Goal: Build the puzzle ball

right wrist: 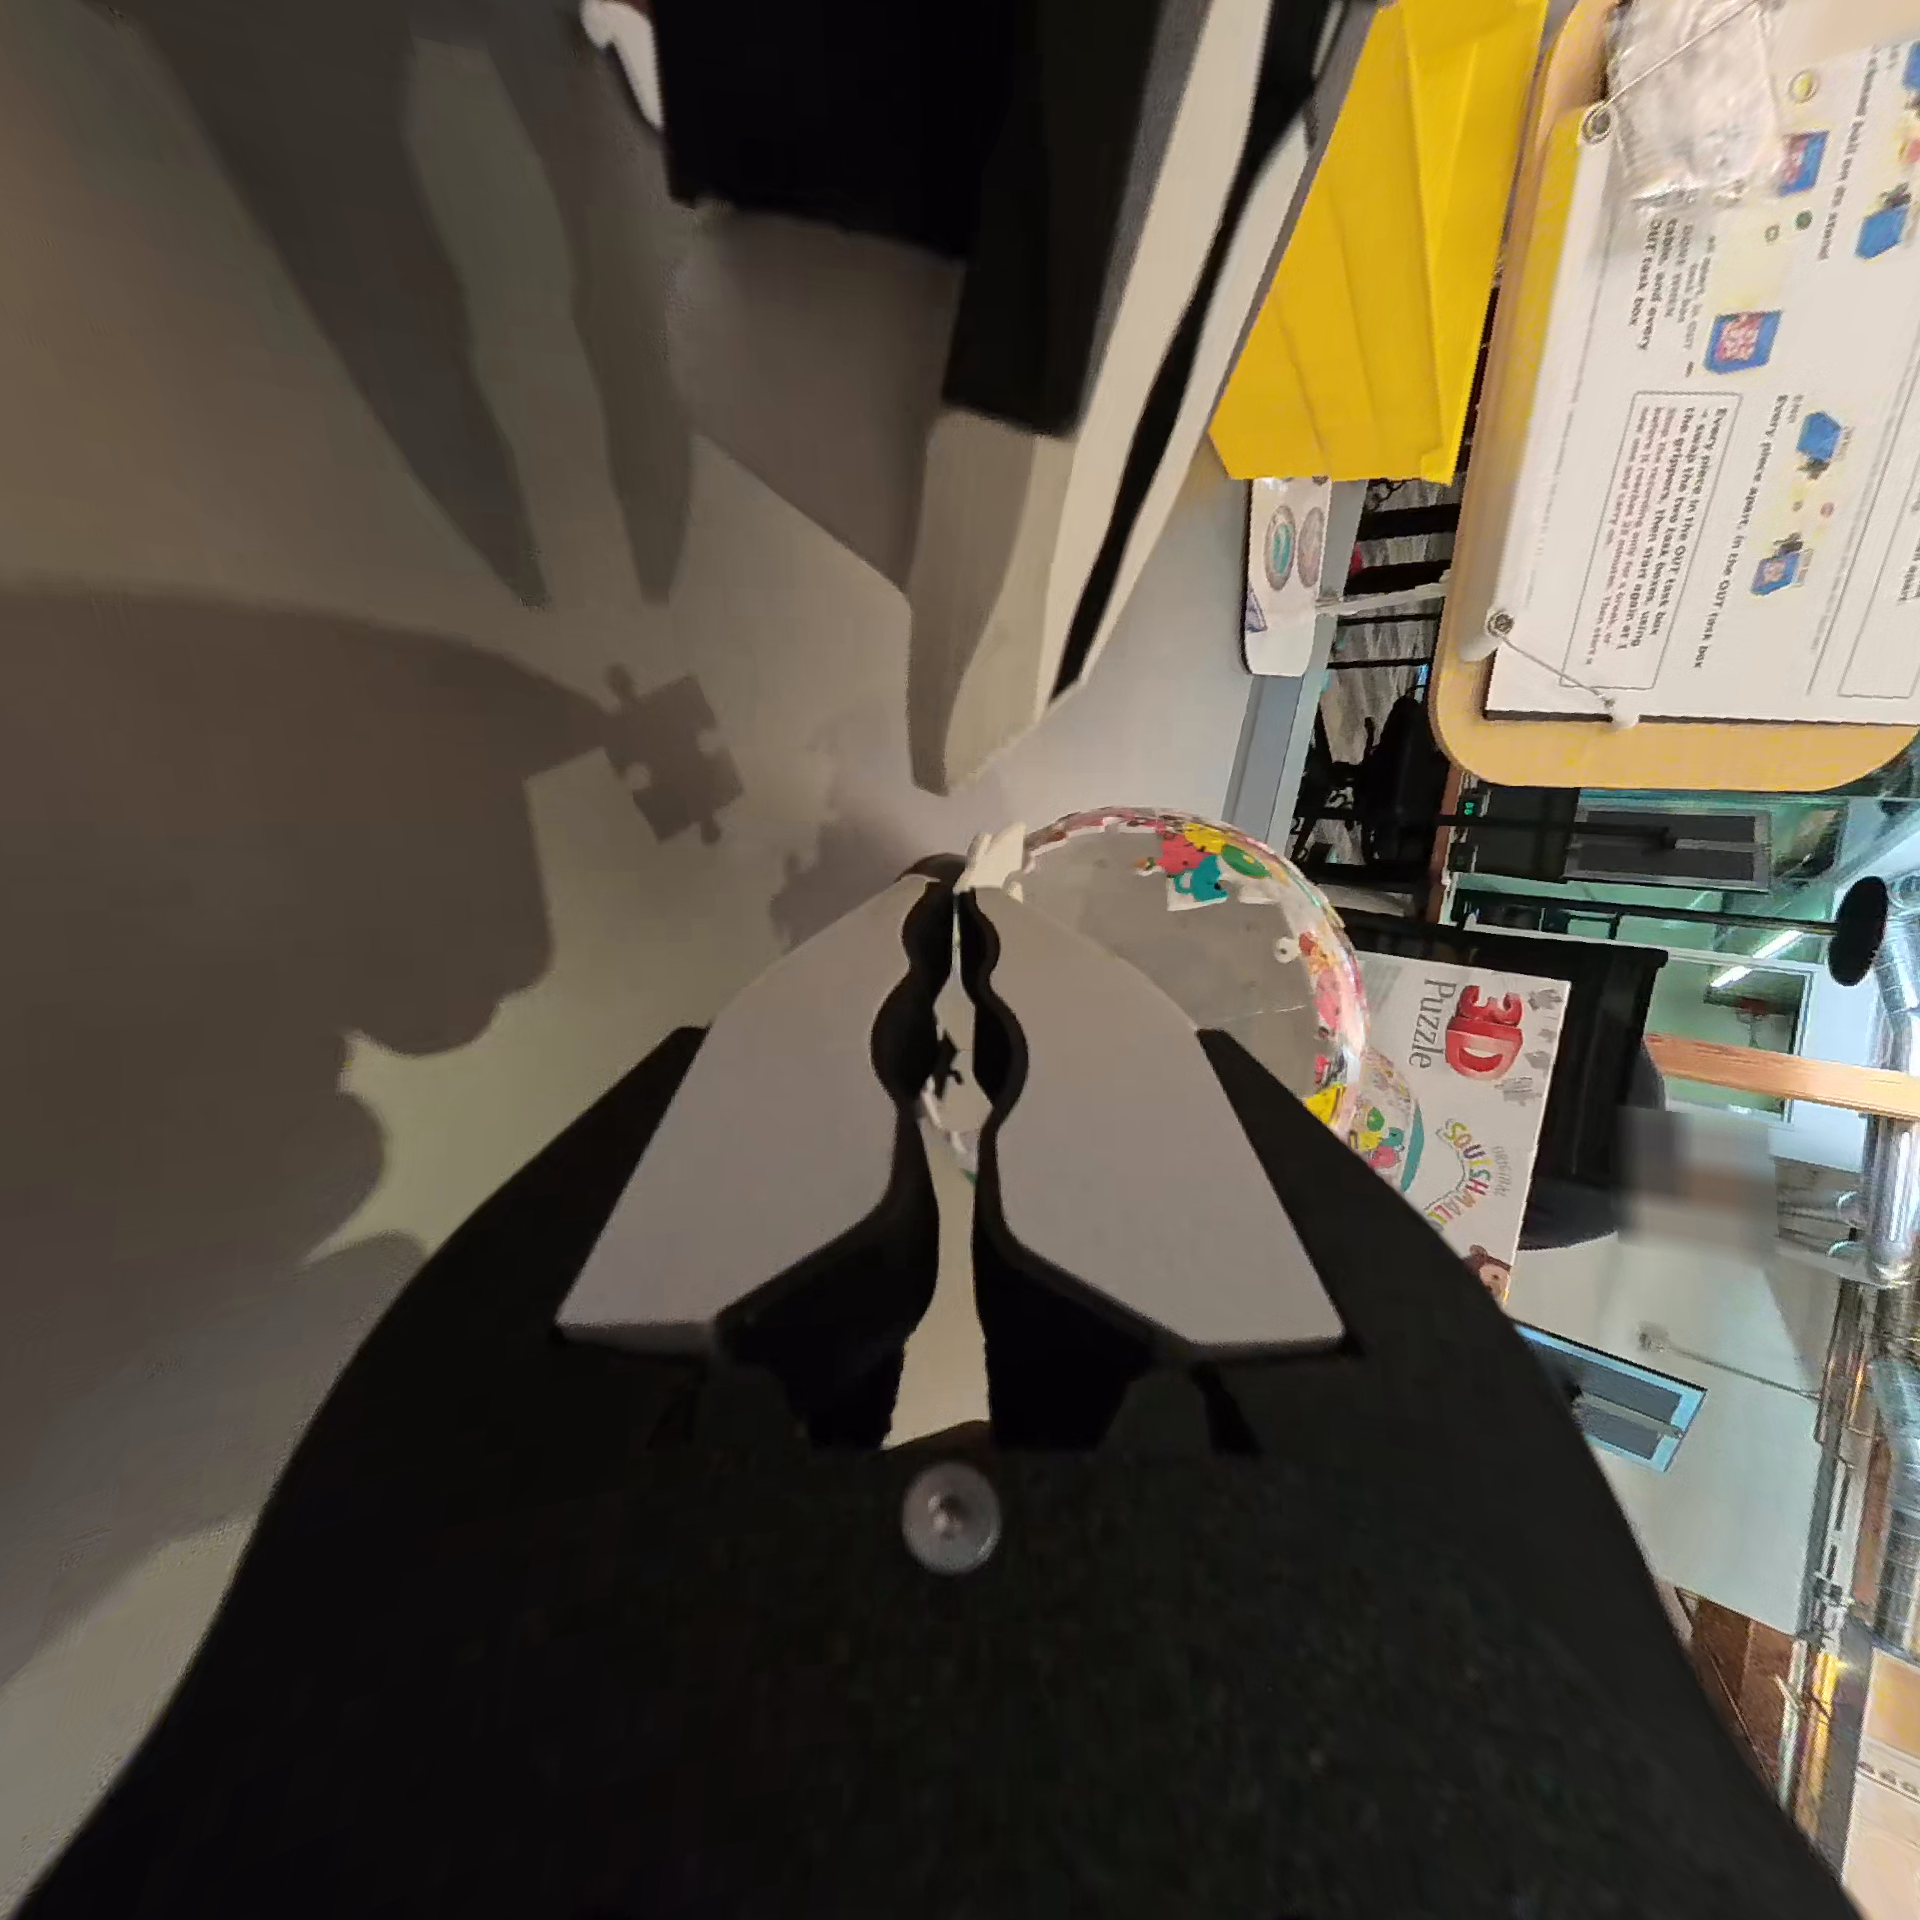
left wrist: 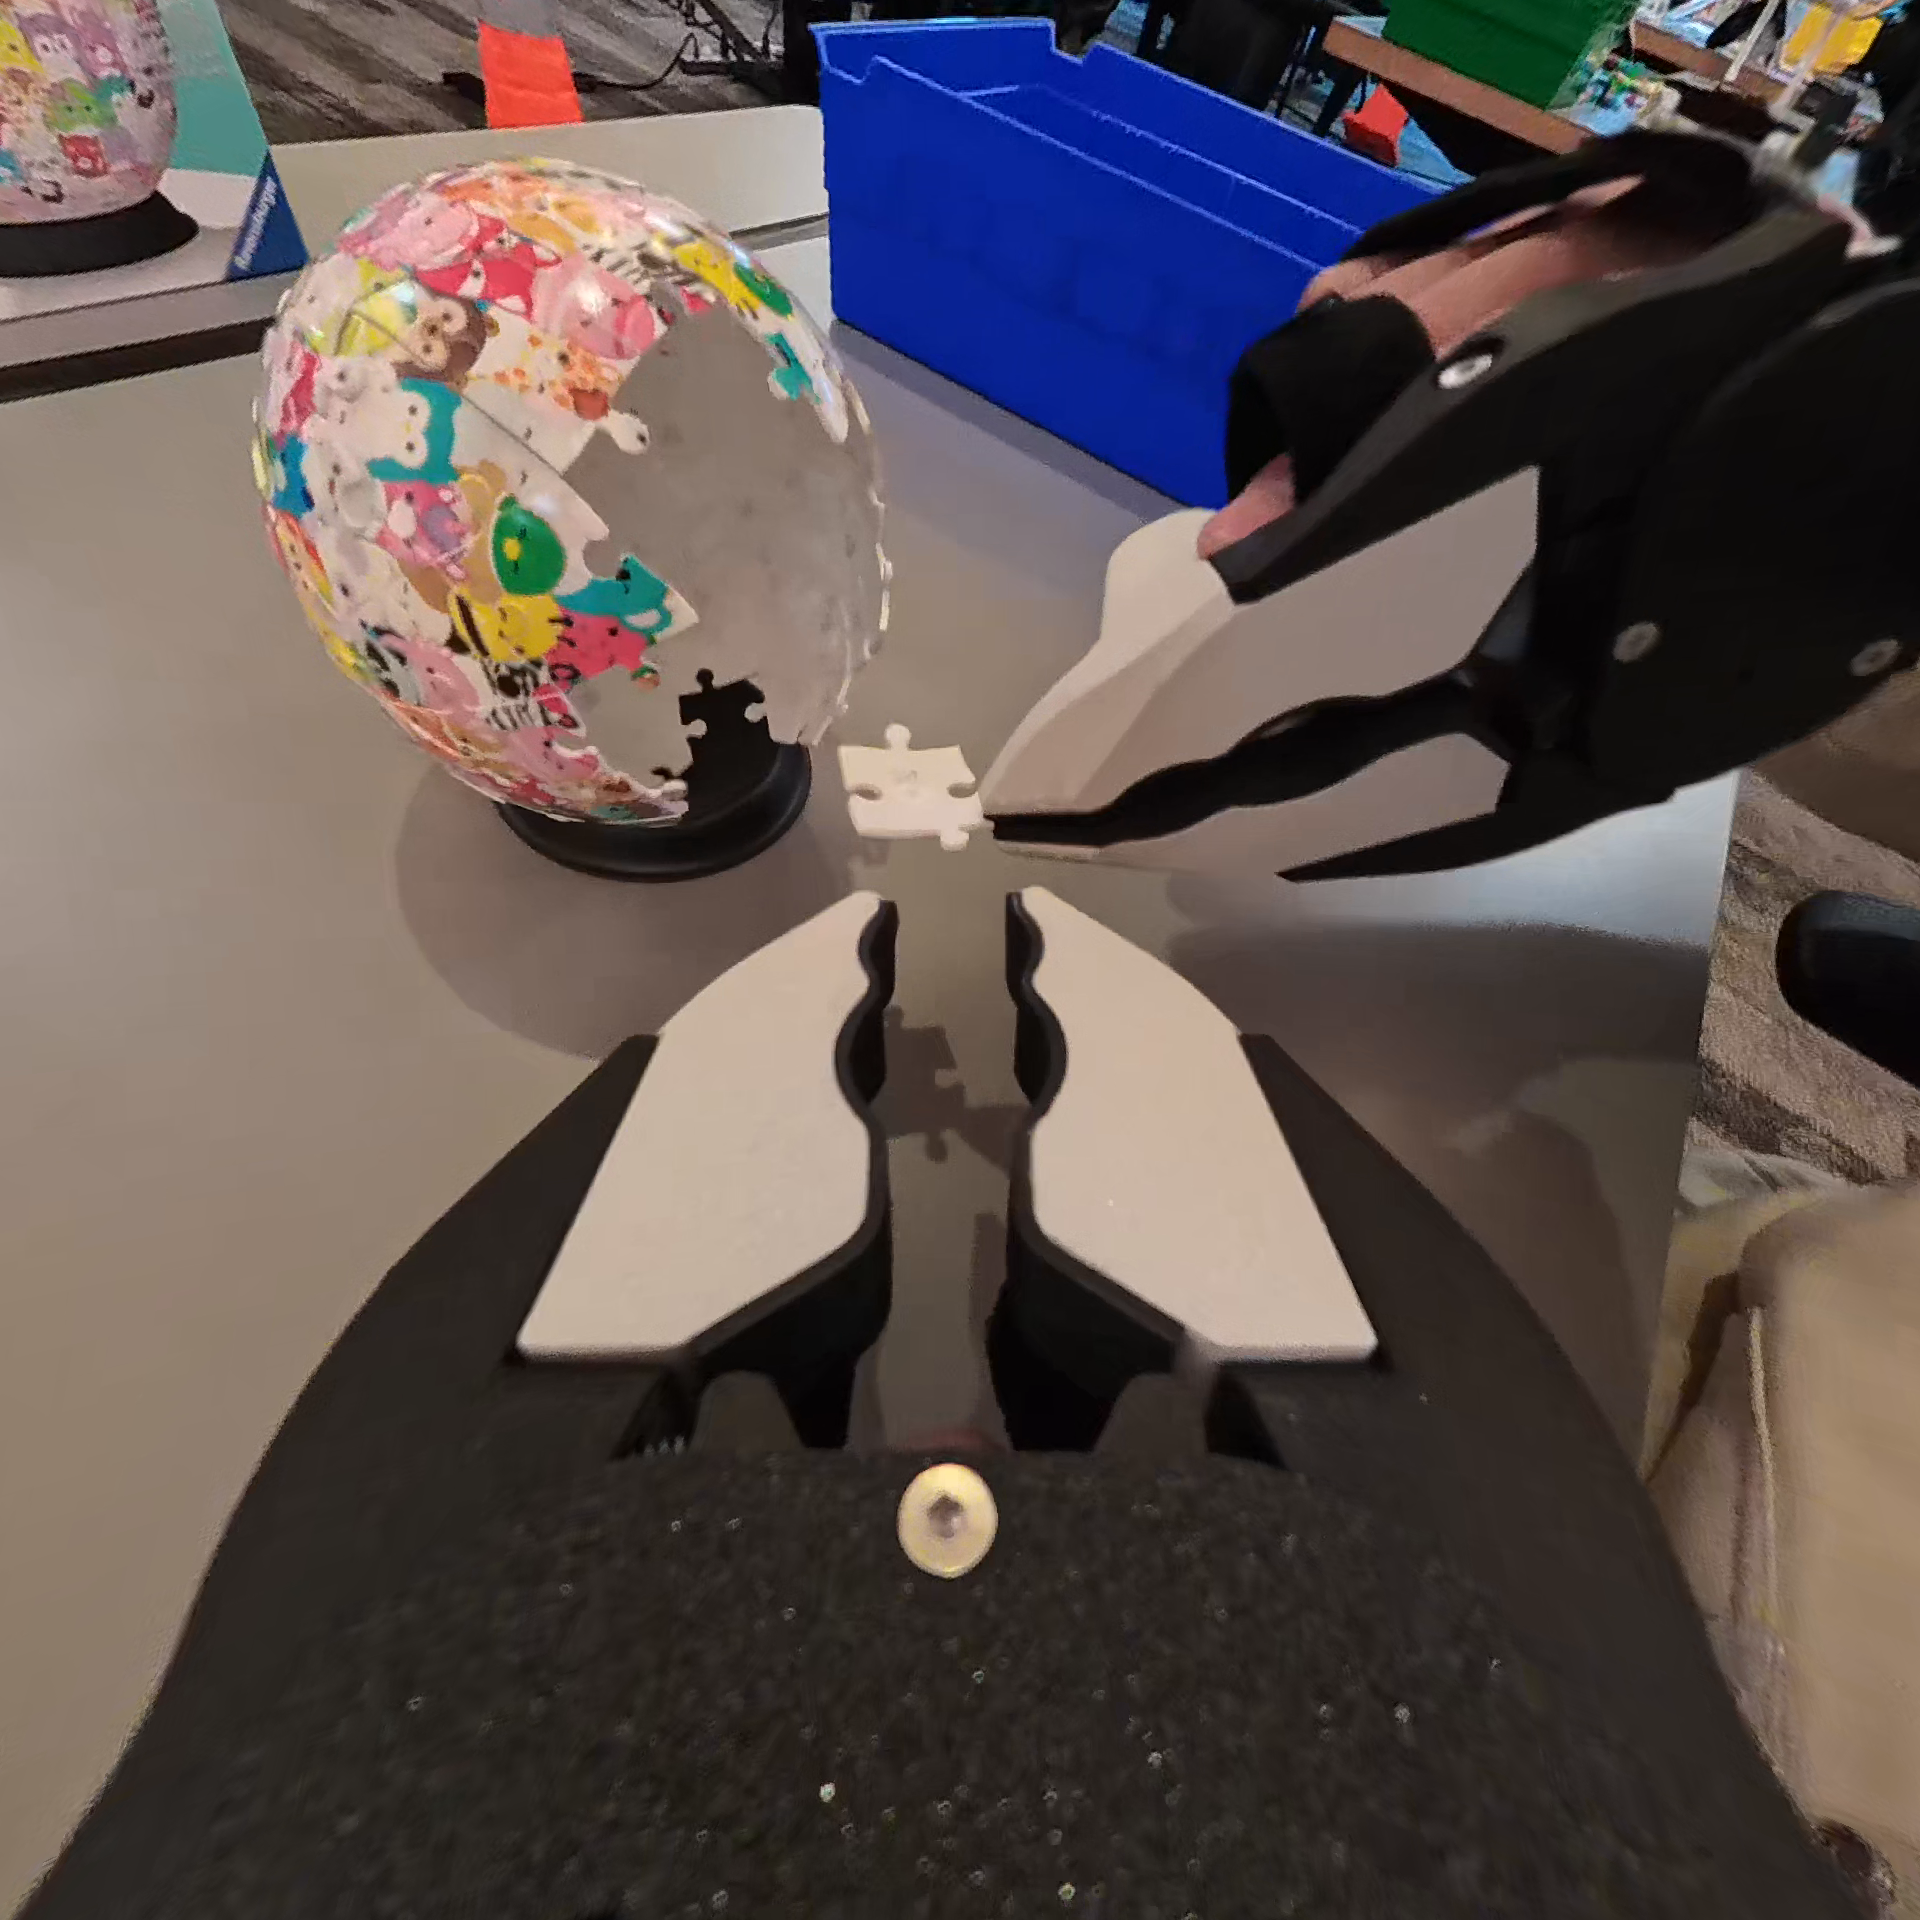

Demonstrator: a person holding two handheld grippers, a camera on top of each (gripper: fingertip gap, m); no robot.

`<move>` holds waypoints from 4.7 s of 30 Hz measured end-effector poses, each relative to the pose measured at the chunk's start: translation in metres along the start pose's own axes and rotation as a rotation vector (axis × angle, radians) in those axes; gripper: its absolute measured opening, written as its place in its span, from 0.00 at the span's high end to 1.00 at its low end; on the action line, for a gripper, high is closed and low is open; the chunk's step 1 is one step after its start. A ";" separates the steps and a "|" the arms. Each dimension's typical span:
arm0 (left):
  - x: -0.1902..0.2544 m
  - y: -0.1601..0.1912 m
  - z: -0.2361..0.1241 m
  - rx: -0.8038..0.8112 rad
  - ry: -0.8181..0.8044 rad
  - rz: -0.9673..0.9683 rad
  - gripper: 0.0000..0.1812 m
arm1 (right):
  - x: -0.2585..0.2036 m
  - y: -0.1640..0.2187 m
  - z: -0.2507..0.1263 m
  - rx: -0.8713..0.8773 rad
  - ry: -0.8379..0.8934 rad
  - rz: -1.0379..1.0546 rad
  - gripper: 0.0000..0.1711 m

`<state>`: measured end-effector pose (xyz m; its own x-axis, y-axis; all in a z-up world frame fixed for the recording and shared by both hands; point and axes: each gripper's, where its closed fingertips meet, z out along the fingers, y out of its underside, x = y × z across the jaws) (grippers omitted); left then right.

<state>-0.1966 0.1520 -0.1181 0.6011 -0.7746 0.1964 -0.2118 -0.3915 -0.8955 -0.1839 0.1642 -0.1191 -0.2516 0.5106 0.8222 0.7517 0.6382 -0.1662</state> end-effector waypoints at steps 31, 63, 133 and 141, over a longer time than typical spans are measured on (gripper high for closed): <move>-0.010 -0.004 0.030 0.073 -0.145 -0.060 0.97 | -0.009 0.026 -0.001 -0.067 0.034 0.073 0.91; -0.019 -0.004 0.042 0.020 -0.107 -0.162 0.97 | 0.000 0.031 0.023 -0.124 0.197 0.045 0.99; -0.041 -0.003 0.100 -0.158 -0.211 -0.173 0.94 | -0.026 0.093 -0.016 -0.069 0.154 0.689 0.79; -0.037 -0.002 0.087 -0.127 -0.189 -0.192 0.89 | -0.030 0.069 -0.012 -0.001 0.080 0.654 0.79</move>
<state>-0.1516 0.2249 -0.1581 0.7696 -0.5791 0.2690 -0.1683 -0.5903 -0.7894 -0.1166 0.1859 -0.1490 0.3035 0.7485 0.5896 0.7344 0.2104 -0.6452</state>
